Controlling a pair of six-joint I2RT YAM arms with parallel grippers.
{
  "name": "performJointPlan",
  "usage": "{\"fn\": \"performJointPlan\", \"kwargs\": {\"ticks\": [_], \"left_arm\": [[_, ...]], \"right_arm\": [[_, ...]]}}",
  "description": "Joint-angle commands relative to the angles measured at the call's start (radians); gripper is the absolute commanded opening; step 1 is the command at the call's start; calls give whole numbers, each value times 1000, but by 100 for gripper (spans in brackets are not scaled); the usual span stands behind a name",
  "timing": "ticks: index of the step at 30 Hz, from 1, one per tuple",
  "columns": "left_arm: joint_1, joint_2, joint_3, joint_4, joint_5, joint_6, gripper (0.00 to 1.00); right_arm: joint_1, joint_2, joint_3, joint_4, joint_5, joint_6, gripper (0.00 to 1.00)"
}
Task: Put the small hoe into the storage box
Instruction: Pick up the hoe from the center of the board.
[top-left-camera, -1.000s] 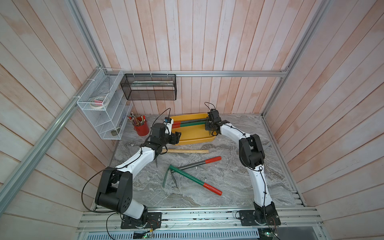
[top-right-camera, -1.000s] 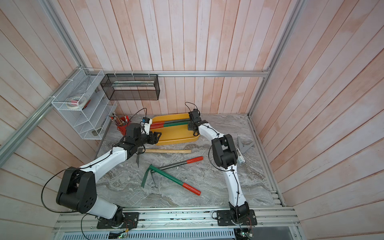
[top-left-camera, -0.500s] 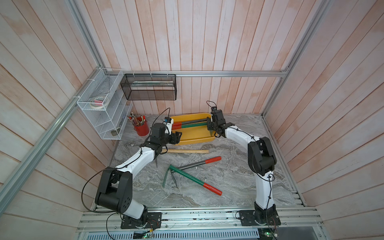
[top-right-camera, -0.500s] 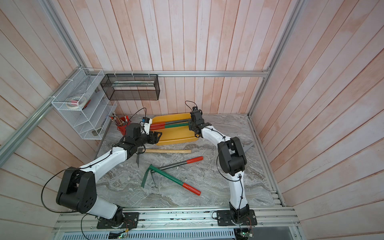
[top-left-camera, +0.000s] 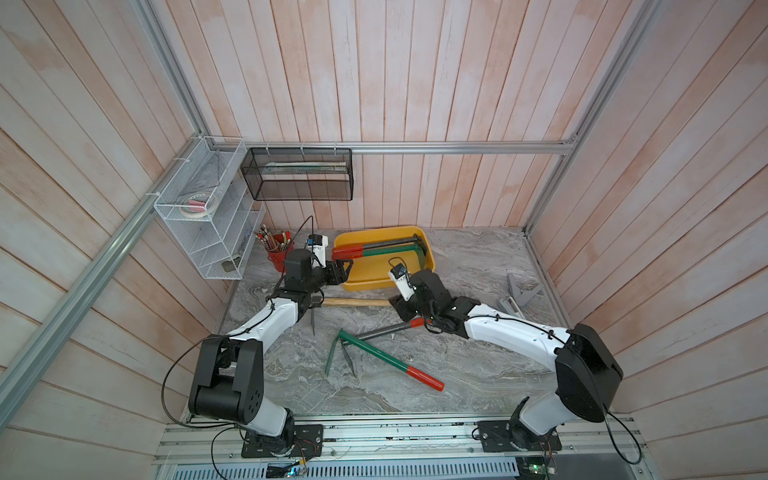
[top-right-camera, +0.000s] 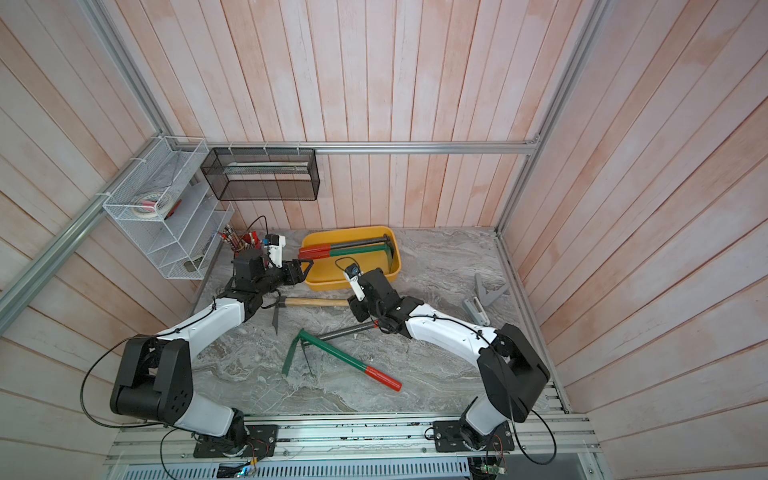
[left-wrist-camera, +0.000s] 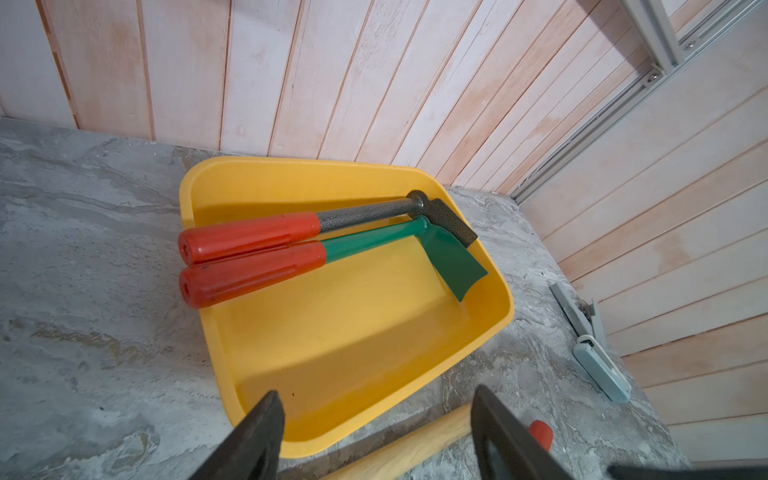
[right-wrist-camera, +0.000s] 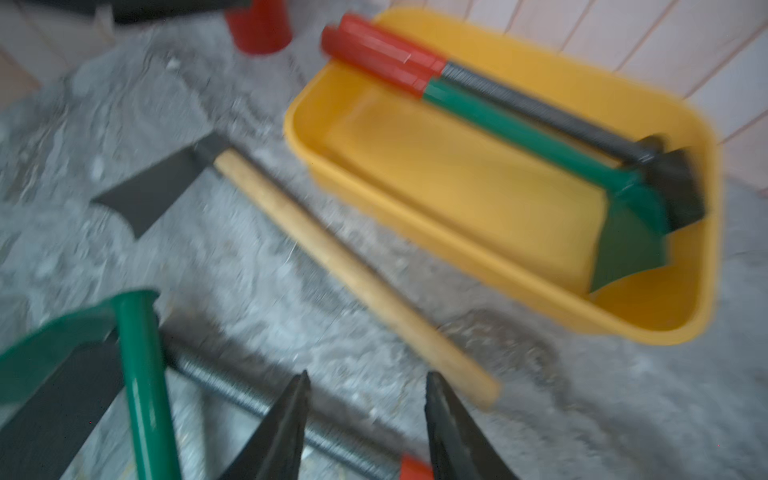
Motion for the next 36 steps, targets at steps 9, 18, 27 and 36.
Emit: {"fn": "performJointPlan", "kwargs": {"ticks": [9,18,27,36], "left_arm": [[0,-42,-43,9,-21,-1,73],[3,-71,-55,-8,-43,4,73],[4,-75,-61,-1,-43,-1,73],[9,-87,-67,-15,-54,9,73]], "right_arm": [[142,82,25,-127,-121,72,50],[159,180,50,-135,-121,64,50],[177,239,65,-138,-111,71,47],[176,285,81,-129,-128,89,26]]}}
